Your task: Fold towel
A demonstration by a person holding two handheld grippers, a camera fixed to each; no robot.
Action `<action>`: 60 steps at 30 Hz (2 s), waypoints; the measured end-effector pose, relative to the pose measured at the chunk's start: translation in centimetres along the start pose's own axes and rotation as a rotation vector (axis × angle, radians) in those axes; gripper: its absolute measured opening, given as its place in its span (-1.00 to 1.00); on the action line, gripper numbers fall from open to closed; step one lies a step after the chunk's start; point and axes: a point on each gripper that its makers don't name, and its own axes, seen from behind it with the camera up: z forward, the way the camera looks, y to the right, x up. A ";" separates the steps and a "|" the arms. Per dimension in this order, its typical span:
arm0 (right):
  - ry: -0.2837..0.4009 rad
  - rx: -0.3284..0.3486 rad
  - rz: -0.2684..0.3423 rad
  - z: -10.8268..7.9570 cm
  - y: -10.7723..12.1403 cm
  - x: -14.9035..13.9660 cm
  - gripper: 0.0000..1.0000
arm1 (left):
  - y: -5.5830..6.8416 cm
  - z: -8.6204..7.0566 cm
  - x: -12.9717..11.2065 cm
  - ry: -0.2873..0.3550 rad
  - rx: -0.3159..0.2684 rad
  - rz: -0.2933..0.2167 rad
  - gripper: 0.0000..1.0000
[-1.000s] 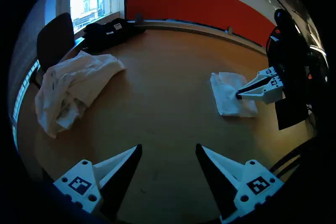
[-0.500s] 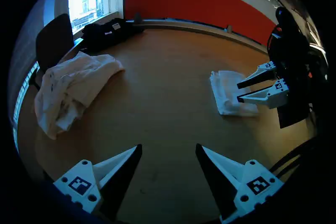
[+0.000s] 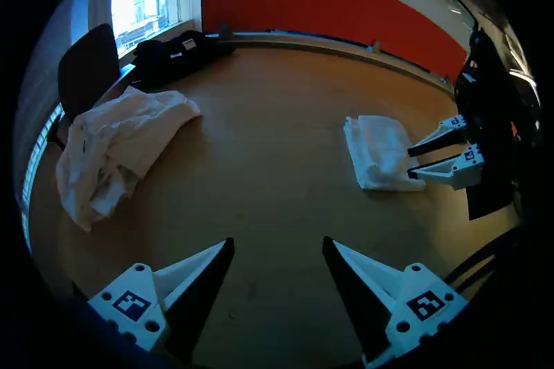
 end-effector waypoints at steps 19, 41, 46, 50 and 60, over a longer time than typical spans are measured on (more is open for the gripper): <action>-0.065 -0.064 0.064 -1.6 1.0 -5.8 0.28 | 0.0 0.0 0.6 0.008 -0.001 0.010 0.89; -0.057 -0.094 0.107 -1.2 0.8 -6.9 -0.61 | 0.3 -0.1 1.0 0.014 -0.006 0.019 0.89; -0.043 -0.102 0.127 -1.3 1.1 -6.8 -0.87 | 0.4 -0.1 0.9 0.013 -0.006 0.020 0.89; -0.030 -0.103 0.136 -1.5 1.3 -6.6 -0.87 | 0.5 -0.1 0.9 0.011 -0.007 0.023 0.89; 0.021 -0.105 0.139 -2.7 1.7 -4.6 -0.87 | 0.6 -0.1 1.0 0.012 -0.013 0.026 0.89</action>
